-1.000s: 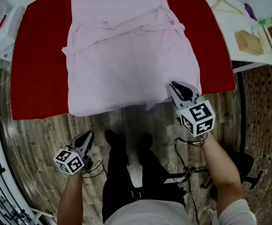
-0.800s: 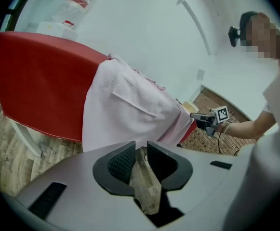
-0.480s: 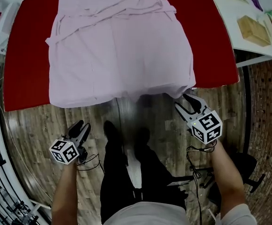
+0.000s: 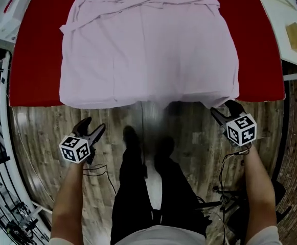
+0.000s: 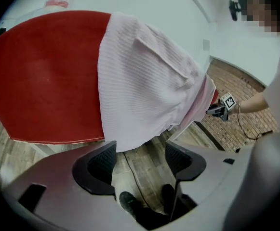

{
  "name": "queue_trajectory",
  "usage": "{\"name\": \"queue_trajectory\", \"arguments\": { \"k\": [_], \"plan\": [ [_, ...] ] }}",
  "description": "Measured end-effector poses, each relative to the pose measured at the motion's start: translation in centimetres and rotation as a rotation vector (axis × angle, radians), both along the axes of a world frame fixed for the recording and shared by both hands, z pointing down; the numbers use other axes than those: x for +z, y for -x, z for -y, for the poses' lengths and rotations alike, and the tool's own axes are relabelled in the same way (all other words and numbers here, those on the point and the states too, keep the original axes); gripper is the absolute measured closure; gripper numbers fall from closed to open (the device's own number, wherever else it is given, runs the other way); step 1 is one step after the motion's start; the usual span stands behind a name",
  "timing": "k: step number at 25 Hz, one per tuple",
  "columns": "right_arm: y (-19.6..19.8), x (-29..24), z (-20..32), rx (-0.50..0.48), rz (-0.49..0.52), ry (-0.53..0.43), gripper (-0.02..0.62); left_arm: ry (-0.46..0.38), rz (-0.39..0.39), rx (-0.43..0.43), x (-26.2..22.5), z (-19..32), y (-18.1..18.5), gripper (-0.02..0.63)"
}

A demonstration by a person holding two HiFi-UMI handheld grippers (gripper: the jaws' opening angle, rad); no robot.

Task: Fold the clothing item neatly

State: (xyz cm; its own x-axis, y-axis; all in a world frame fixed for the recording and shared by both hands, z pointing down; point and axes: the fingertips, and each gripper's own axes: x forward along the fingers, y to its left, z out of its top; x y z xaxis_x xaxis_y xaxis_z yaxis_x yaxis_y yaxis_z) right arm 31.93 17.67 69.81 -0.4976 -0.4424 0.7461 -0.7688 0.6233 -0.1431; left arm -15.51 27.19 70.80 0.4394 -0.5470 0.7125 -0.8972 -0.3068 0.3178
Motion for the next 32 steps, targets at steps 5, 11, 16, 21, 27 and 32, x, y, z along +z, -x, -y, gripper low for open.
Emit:
{"name": "queue_trajectory", "arguments": {
  "k": [5, 11, 16, 21, 27, 32],
  "plan": [
    [1.0, 1.3, 0.9, -0.063, -0.016, 0.025, 0.325, 0.017, 0.040, 0.047, 1.4, 0.7, 2.3, 0.280],
    [2.1, 3.3, 0.9, -0.163, -0.053, 0.071, 0.296, 0.052, 0.107, 0.110, 3.8, 2.0, 4.8, 0.262],
    [2.5, 4.7, 1.7, -0.199, -0.128, 0.064, 0.295, 0.054, 0.150, 0.250, 5.9, 4.3, 5.3, 0.262],
    [3.5, 6.2, 3.0, -0.209, -0.129, 0.066, 0.295, 0.047, 0.177, 0.331, 6.6, 5.8, 4.6, 0.262],
    [3.5, 6.4, 3.2, -0.160, -0.113, 0.085, 0.298, 0.024, 0.147, 0.380, 7.4, 6.5, 1.4, 0.281],
    [3.9, 5.9, 2.4, -0.099, -0.075, 0.104, 0.314, 0.021, 0.124, 0.350, 6.1, 5.4, 0.8, 0.591]
  ]
}}
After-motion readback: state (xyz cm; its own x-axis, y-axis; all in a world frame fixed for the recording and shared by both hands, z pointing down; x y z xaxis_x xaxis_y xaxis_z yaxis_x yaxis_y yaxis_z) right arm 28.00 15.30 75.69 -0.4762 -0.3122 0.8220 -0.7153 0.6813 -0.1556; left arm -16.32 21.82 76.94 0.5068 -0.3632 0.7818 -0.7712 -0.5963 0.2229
